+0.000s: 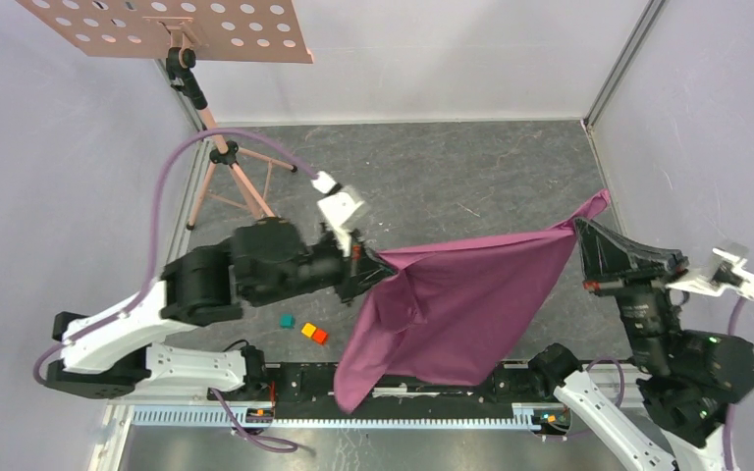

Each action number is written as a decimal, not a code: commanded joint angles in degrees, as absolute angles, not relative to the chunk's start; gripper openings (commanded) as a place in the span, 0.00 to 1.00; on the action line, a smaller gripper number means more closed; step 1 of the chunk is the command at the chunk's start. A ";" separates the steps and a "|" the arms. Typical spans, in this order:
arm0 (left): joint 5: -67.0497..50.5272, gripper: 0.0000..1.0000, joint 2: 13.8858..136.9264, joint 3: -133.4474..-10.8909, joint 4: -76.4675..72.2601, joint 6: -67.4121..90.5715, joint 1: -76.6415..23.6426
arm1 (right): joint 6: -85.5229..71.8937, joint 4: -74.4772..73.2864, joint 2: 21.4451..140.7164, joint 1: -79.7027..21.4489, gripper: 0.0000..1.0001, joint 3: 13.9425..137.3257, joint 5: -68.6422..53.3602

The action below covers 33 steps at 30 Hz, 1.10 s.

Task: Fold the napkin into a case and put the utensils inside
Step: Flatten out the crumpled napkin at the center of the board.

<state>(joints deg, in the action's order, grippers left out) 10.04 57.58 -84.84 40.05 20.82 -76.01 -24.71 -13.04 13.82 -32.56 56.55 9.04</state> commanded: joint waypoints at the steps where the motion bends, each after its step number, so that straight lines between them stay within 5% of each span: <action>1: 14.44 0.02 65.15 -86.45 47.51 16.92 -67.84 | -30.91 -14.29 13.45 -31.92 0.00 48.70 41.29; 4: 8.77 0.02 71.32 -85.83 46.99 17.72 -53.53 | -28.29 -5.02 16.33 -31.97 0.00 38.83 54.97; 9: 21.57 0.04 90.39 -93.48 47.09 13.92 -46.70 | -9.82 29.37 32.70 -31.63 0.00 23.86 69.64; 12: 33.59 0.19 105.11 -104.01 50.09 13.12 -45.20 | -0.52 48.42 50.59 -26.79 0.02 21.12 66.35; 14: 39.09 0.34 113.33 -112.32 54.69 13.07 -44.74 | -4.25 35.28 62.96 -21.22 0.19 29.82 60.72; 17: 39.61 0.52 115.07 -116.21 57.29 12.67 -45.87 | -12.79 3.89 71.95 -15.85 0.33 48.49 43.47; 18: 38.73 0.55 113.03 -113.14 55.58 12.45 -46.47 | -12.29 1.46 72.03 -15.43 0.60 49.20 37.08; 20: 35.23 0.61 107.03 -105.71 51.85 12.48 -47.59 | -10.97 -1.51 70.16 -15.47 0.79 48.19 27.21; 22: 30.45 0.90 101.21 -98.73 49.74 14.50 -47.80 | -11.17 -5.02 67.04 -15.47 0.97 46.15 24.43; 28: 13.05 0.92 88.62 -78.19 38.11 19.83 -48.89 | -10.05 -9.84 64.86 -15.34 0.98 44.32 14.04; 33: 0.39 0.93 84.12 -65.26 23.94 26.07 -50.83 | -17.43 0.82 70.25 -15.17 0.97 42.45 -11.15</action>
